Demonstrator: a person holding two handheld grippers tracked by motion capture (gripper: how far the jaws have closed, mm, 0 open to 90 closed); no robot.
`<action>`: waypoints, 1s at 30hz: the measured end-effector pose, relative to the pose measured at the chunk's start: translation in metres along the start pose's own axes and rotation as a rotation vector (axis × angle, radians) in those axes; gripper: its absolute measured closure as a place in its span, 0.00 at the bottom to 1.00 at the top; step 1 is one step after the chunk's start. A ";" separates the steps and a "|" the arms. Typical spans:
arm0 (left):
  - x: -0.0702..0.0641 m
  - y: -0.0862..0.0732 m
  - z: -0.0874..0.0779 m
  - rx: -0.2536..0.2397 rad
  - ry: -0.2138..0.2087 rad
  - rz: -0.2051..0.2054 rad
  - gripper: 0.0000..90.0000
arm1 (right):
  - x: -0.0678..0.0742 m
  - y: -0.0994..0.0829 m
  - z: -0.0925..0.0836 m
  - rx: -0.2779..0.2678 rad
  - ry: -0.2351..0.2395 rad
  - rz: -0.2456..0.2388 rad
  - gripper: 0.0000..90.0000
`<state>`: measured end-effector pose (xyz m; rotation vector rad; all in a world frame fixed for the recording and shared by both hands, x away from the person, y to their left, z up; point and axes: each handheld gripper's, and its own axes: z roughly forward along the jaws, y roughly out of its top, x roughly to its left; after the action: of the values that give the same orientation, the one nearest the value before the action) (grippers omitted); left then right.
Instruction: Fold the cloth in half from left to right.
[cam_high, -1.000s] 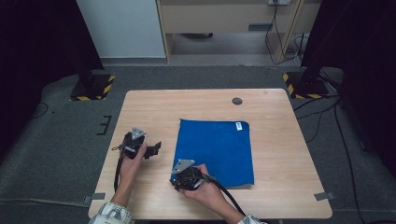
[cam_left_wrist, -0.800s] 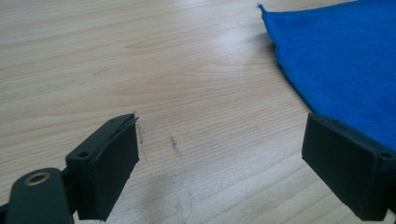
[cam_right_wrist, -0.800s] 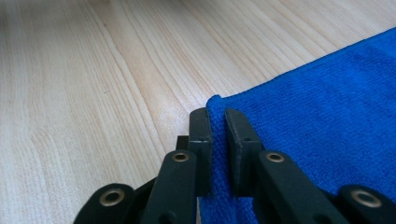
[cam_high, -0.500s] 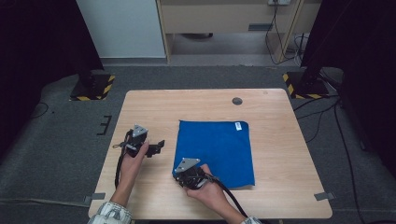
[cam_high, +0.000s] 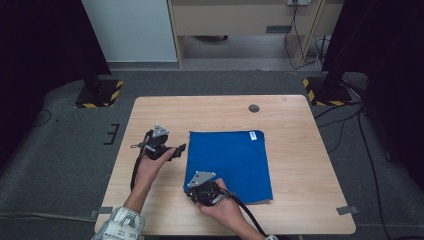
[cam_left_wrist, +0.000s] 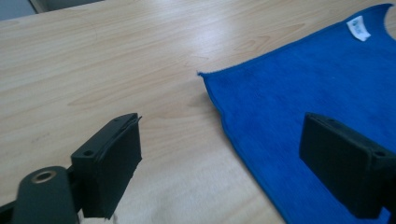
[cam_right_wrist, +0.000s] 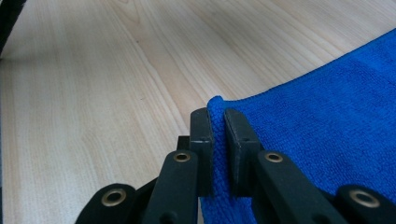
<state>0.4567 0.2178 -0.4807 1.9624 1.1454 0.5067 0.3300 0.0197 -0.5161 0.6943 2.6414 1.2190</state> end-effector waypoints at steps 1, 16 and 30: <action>0.000 0.004 0.006 0.009 0.005 0.006 0.15 | 0.000 0.000 0.000 0.000 0.001 -0.007 0.92; 0.010 0.025 0.051 0.055 0.019 0.011 0.39 | 0.009 -0.006 0.004 -0.007 -0.025 0.019 0.92; 0.010 0.014 0.086 0.088 -0.051 -0.017 0.60 | 0.011 -0.009 0.001 -0.003 -0.034 0.021 0.91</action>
<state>0.5270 0.1856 -0.5225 2.0279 1.1690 0.4013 0.3176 0.0208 -0.5233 0.7379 2.6106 1.2057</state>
